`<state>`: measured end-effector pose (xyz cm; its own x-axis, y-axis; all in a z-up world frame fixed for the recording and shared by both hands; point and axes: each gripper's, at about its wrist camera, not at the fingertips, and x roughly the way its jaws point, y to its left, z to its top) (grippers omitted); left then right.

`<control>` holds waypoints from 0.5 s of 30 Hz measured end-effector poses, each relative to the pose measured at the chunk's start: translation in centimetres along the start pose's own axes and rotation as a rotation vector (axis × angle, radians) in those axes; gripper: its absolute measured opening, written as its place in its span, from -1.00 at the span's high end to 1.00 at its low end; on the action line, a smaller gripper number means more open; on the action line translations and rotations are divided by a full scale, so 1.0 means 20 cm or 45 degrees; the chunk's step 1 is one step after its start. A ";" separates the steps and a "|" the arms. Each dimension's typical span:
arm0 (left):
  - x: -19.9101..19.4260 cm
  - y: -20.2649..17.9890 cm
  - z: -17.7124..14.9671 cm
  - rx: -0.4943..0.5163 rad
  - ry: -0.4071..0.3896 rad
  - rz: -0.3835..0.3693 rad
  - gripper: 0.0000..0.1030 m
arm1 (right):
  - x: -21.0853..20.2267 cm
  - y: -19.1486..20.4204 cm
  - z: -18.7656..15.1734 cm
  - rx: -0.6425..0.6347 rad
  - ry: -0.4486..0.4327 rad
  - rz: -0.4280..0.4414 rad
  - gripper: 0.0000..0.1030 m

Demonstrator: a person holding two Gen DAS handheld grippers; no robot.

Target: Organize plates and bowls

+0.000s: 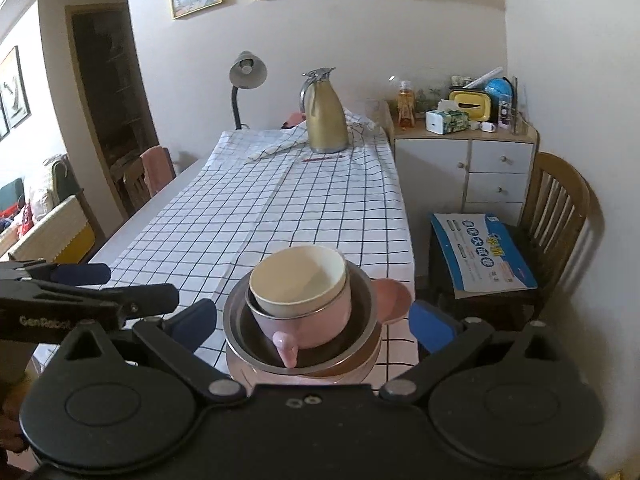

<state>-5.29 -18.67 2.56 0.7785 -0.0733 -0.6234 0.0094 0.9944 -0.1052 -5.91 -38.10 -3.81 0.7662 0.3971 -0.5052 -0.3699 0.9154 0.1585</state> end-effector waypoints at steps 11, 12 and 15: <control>-0.01 0.03 -0.01 -0.028 0.011 0.076 -1.00 | 0.08 0.04 0.03 -0.052 0.050 0.058 -0.99; -0.01 0.04 -0.01 -0.033 0.010 0.082 -1.00 | 0.08 0.05 0.03 -0.059 0.051 0.061 -0.99; -0.02 0.05 -0.01 -0.043 0.009 0.091 -1.00 | 0.09 0.06 0.03 -0.067 0.057 0.075 -0.99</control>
<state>-5.67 -17.72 2.48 0.7721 -0.0032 -0.6355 -0.0671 0.9940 -0.0866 -4.64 -36.33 -3.94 0.7185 0.4456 -0.5340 -0.4415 0.8855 0.1448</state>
